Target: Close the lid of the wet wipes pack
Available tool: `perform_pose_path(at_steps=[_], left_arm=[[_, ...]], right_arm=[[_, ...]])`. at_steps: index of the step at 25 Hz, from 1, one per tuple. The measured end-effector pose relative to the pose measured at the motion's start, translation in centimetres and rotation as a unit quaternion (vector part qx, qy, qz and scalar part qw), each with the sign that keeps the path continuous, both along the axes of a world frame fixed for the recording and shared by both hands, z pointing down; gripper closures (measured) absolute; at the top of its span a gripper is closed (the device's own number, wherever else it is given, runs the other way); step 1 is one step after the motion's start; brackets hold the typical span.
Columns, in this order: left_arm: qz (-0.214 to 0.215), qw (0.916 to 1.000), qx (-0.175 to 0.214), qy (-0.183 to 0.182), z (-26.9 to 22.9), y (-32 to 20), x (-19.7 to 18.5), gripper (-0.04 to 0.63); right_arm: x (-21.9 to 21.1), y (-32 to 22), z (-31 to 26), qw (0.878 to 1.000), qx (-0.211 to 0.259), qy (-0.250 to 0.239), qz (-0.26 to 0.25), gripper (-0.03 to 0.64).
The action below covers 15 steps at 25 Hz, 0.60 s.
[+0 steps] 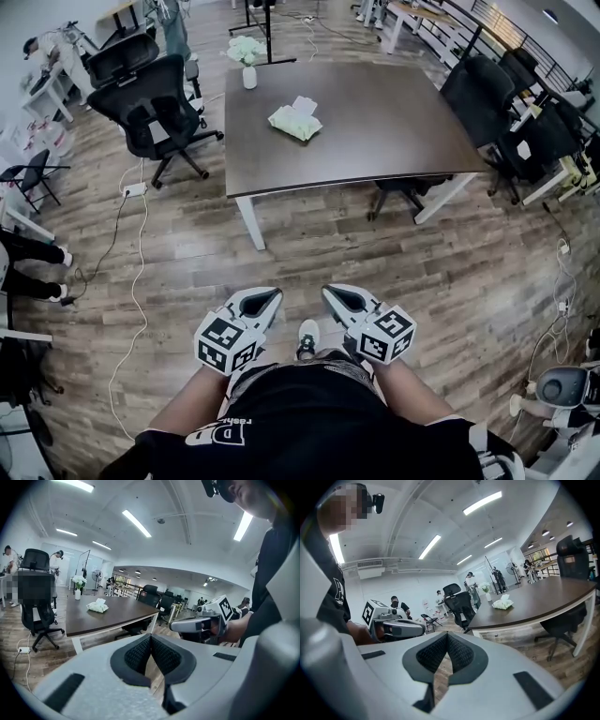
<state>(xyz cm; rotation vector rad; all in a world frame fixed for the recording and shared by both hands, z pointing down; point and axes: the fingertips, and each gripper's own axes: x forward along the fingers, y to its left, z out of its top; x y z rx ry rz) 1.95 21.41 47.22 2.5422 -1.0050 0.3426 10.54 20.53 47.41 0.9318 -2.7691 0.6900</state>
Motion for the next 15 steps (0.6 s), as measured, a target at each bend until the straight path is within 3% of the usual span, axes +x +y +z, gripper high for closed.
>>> perform_pose_path(at_steps=[15], left_arm=[[-0.028, 0.9996, 0.006, -0.007, -0.5, -7.6, 4.2, 0.578]], right_arm=[[3.4, -7.8, 0.1, 0.999, 0.008, -0.01, -0.035, 0.615]])
